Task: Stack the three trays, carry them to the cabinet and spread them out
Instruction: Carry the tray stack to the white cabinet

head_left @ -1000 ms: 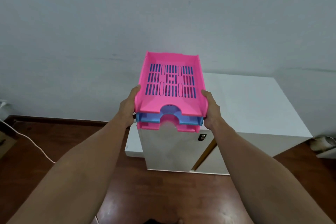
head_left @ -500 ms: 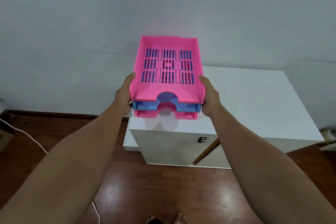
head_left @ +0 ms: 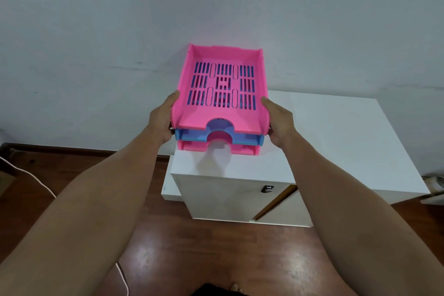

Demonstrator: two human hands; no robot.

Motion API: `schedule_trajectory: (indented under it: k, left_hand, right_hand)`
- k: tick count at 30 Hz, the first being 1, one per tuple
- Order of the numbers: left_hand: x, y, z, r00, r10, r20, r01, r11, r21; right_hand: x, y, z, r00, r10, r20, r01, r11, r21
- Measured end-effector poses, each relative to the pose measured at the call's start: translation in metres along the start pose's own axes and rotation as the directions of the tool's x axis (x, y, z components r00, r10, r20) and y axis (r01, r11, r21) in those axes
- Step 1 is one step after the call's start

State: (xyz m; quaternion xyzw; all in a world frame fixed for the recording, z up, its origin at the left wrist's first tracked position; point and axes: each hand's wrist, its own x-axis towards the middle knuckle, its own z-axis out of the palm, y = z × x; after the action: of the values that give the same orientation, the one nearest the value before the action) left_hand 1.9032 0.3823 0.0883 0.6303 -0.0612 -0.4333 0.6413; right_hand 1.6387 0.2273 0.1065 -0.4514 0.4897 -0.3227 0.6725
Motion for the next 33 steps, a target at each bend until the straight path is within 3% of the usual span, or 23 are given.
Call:
schedule_trajectory:
  k: [3, 6, 11, 18, 33]
  left_hand:
    - [-0.008, 0.009, 0.009, 0.992, 0.082, -0.098, -0.079, 0.997, 0.026]
    - [-0.021, 0.013, 0.016, 0.947, 0.273, -0.170, -0.232, 0.946, 0.229]
    - [-0.037, 0.010, 0.009, 0.925, 0.369, -0.095, -0.307, 0.871, 0.384]
    - [-0.055, 0.014, 0.013, 0.865, 0.502, 0.019, -0.406, 0.677, 0.614]
    - [-0.123, -0.003, 0.073, 0.774, 0.625, 0.099, -0.540, 0.572, 0.617]
  right_hand:
    - [-0.006, -0.007, 0.009, 0.984, -0.144, -0.103, 0.124, 0.976, -0.176]
    - [-0.016, -0.009, 0.018, 0.935, -0.301, -0.190, 0.201, 0.887, -0.415]
    - [-0.038, -0.002, 0.025, 0.929, -0.322, -0.184, 0.180, 0.825, -0.536]
    - [-0.050, -0.007, 0.023, 0.927, -0.330, -0.178, 0.208, 0.848, -0.488]
    - [-0.074, -0.020, -0.061, 0.897, -0.309, -0.316, 0.225, 0.934, -0.277]
